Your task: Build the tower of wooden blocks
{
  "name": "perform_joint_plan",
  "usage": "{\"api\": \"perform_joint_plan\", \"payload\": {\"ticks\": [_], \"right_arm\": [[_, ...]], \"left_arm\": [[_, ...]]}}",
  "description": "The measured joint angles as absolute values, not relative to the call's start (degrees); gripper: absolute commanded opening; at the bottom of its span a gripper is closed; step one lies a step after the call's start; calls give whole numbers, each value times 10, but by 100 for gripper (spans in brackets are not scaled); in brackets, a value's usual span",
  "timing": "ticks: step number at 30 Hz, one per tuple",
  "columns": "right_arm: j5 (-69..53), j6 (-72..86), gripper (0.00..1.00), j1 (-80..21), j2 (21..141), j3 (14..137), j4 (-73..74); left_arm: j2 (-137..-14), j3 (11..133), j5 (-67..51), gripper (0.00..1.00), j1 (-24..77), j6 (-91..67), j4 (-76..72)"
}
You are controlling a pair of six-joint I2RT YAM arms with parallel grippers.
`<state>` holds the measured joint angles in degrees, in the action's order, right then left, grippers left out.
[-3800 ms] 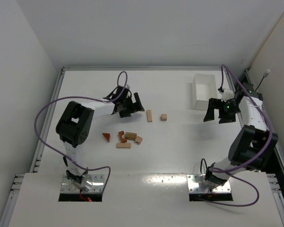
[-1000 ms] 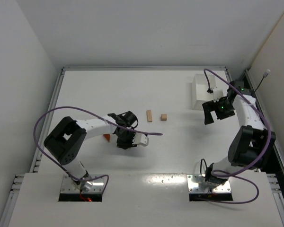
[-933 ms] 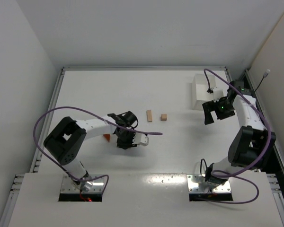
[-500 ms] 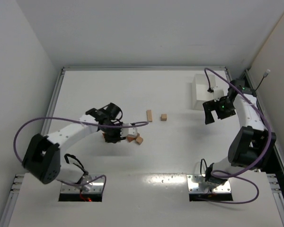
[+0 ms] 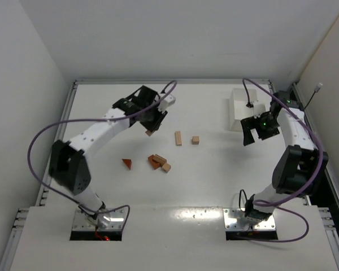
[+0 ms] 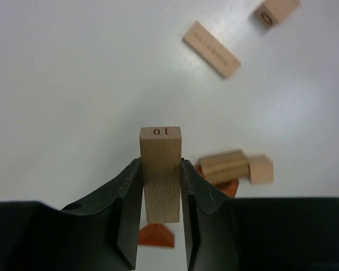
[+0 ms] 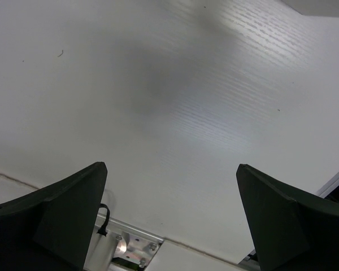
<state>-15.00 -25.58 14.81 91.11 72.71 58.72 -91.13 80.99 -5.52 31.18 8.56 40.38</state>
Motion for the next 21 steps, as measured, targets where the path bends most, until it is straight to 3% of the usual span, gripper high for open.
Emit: {"api": "perform_joint_plan", "payload": {"ticks": [4, 9, 21], "right_arm": [[-150, -253, 97, 140, 911, 731, 588], [-149, -253, 97, 136, 911, 731, 589], [-142, -253, 97, 136, 892, 714, 592]], "left_arm": [[-1057, 906, -36, 0, 303, -34, 410], [-1150, 927, -25, 0, 298, -150, 442], [-1173, 924, -47, 0, 295, -265, 437]]}}
